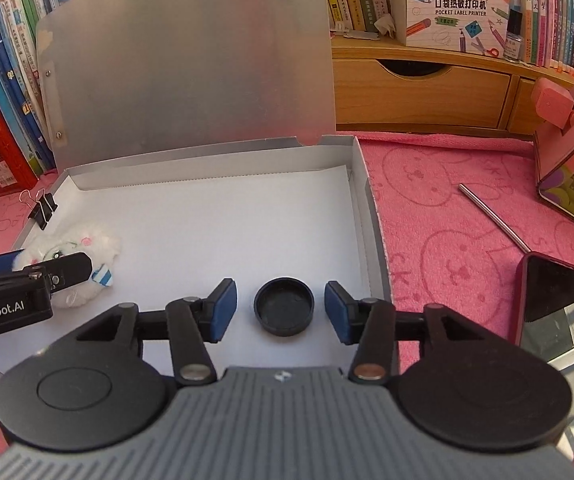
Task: Organize objects
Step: 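Open left tool to drop the plush in the box while right tool releases the cap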
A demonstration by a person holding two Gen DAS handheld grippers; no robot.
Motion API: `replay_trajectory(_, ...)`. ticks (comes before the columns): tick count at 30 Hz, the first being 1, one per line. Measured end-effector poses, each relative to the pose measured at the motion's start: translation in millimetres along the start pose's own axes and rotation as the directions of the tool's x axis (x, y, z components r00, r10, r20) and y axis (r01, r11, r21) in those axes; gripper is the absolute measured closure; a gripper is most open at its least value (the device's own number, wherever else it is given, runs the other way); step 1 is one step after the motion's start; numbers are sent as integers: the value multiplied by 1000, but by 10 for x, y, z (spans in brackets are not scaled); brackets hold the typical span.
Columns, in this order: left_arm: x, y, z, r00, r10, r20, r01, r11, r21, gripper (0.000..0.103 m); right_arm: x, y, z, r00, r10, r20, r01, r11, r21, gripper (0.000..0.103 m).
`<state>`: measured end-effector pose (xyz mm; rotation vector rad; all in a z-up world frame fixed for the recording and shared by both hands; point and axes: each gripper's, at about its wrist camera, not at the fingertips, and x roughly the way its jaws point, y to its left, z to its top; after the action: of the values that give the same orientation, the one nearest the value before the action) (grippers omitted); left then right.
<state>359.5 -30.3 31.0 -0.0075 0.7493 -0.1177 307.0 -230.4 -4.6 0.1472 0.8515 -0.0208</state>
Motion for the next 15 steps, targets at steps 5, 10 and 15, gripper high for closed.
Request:
replay_trajectory(5, -174, 33, -3, 999, 20, 43, -21, 1000, 13, 12, -141, 18, -34, 1000, 3, 29, -3, 1000, -17, 31)
replay_trajectory(10, -424, 98, -16, 998, -6, 63, 5, 1000, 11, 9, -378, 13, -56, 997, 6, 79, -4, 1000, -20, 24)
replay_trajectory(15, -792, 162, -75, 994, -43, 103, 41, 999, 20, 8, -694, 14, -105, 990, 43, 131, -40, 999, -26, 10)
